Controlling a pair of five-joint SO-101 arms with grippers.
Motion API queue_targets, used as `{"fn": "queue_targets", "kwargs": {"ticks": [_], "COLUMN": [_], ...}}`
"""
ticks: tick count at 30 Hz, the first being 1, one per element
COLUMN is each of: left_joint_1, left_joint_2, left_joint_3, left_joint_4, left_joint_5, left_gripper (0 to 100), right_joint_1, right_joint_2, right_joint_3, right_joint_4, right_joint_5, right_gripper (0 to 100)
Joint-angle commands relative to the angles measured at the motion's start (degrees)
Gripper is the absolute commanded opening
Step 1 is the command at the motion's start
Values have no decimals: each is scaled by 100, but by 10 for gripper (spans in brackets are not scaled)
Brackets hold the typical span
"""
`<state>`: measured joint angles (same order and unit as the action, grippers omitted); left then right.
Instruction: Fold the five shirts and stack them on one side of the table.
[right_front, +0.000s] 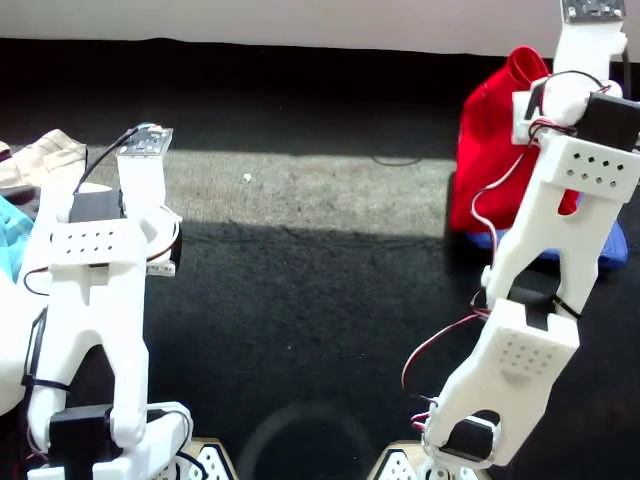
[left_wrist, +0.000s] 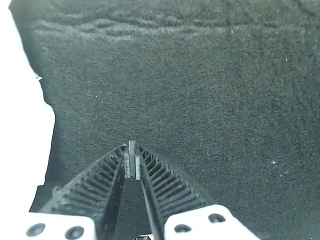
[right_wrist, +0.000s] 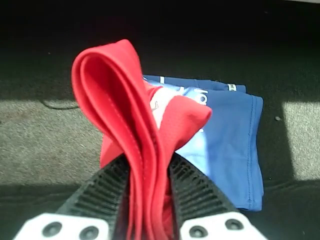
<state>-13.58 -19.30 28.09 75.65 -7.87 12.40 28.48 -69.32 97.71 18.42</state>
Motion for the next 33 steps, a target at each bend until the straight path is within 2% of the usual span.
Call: {"fn": "queue_targets", "kwargs": {"ticks": [1, 5, 12, 18, 22, 24, 28, 31, 33], "left_joint_1": [-57, -48, -48, -48, -48, -48, -48, -48, -48], "left_joint_2": [-207, -215, -215, -215, -215, -215, -215, -215, -215], "left_joint_3": [-31, -48, -31, -40, -40, -31, -31, -31, -22], "left_joint_4": [-79, -79, -44, -44, -44, -44, -44, -44, -44], "left_joint_5": [-35, -26, -26, -26, -26, -26, -26, -26, -26], "left_gripper": [9, 9, 9, 9, 9, 9, 9, 9, 9], "right_joint_1": [444, 796, 1279, 1464, 1490, 1490, 1499, 1516, 1578], "right_joint_2": [224, 910, 2114, 2633, 2809, 2835, 2791, 2782, 2800], "right_joint_3": [75, 207, 163, 163, 163, 163, 154, -31, -400], "right_joint_4": [-286, -822, -1956, -2853, -3073, -3055, -3020, -3029, -3020], "right_joint_5": [211, 299, 941, 1204, 1222, 1204, 1178, 1081, 712], "right_gripper": [7, 7, 7, 12, 16, 69, 258, 270, 270]}}
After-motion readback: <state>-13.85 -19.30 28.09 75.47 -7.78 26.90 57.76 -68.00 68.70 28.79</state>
